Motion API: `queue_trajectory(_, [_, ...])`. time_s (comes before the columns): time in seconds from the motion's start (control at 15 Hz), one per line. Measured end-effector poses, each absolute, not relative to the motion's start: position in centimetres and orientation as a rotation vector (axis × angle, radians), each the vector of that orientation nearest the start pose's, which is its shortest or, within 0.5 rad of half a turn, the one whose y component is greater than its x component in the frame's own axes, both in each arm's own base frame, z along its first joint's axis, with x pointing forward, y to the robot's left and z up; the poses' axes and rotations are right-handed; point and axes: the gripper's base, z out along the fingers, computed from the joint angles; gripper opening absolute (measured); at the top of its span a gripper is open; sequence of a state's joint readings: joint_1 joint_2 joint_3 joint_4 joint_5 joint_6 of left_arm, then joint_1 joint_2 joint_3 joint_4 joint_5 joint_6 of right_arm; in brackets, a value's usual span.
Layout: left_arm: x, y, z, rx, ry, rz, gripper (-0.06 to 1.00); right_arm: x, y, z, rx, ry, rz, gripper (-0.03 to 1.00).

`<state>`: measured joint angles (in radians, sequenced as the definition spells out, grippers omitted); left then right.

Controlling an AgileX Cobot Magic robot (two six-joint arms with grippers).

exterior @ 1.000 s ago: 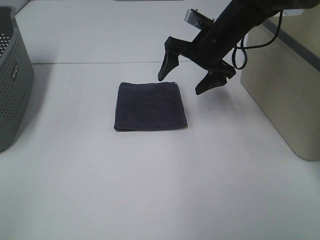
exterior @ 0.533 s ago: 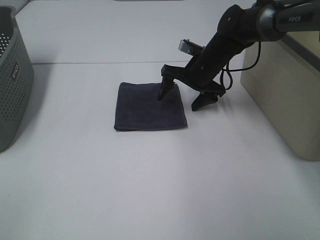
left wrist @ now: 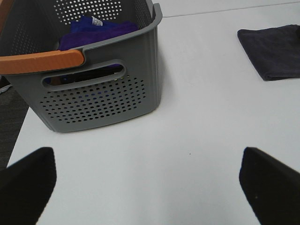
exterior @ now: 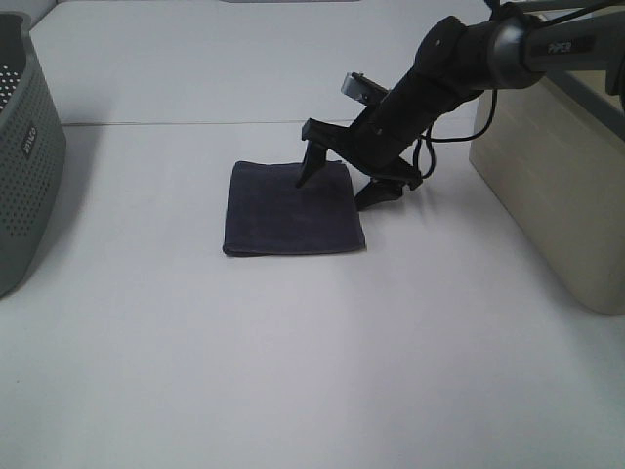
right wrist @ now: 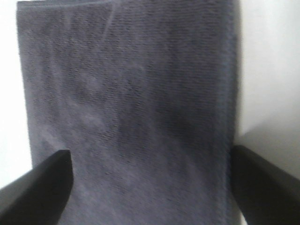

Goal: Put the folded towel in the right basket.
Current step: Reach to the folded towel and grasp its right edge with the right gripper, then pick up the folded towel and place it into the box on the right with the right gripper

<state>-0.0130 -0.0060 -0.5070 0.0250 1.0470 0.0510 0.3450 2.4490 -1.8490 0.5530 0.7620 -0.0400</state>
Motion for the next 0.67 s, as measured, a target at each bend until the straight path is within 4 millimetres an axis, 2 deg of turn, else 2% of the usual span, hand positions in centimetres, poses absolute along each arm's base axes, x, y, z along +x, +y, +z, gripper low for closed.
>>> queue_trajectory(0.07, [-0.6,0.2,28.0,0.063,2.017,0.054,0.99,45.9,21.4,8.6,-0.045,2.826,0.717,0.79])
queue_trajectory(0.13, [-0.6,0.2,28.0,0.063,2.017,0.054,0.99,45.3,23.1,7.9,-0.054,2.816,0.74,0.66])
queue_trajectory(0.2, [-0.6,0.2,28.0,0.063,2.017,0.054,0.99,44.9,24.4,7.3,-0.063,2.806,0.751,0.49])
queue_trajectory(0.27, [-0.6,0.2,28.0,0.063,2.017,0.054,0.99,44.3,25.8,6.6,-0.074,2.803,0.765,0.13])
queue_trajectory(0.33, [-0.6,0.2,28.0,0.063,2.017,0.054,0.99,44.2,25.9,6.6,-0.076,2.803,0.766,0.07])
queue_trajectory(0.47, [-0.6,0.2,28.0,0.063,2.017,0.054,0.99,44.2,26.0,6.6,-0.072,2.803,0.773,0.07])
queue_trajectory(0.67, [-0.6,0.2,28.0,0.063,2.017,0.054,0.99,43.9,25.8,7.8,-0.134,2.821,0.759,0.07])
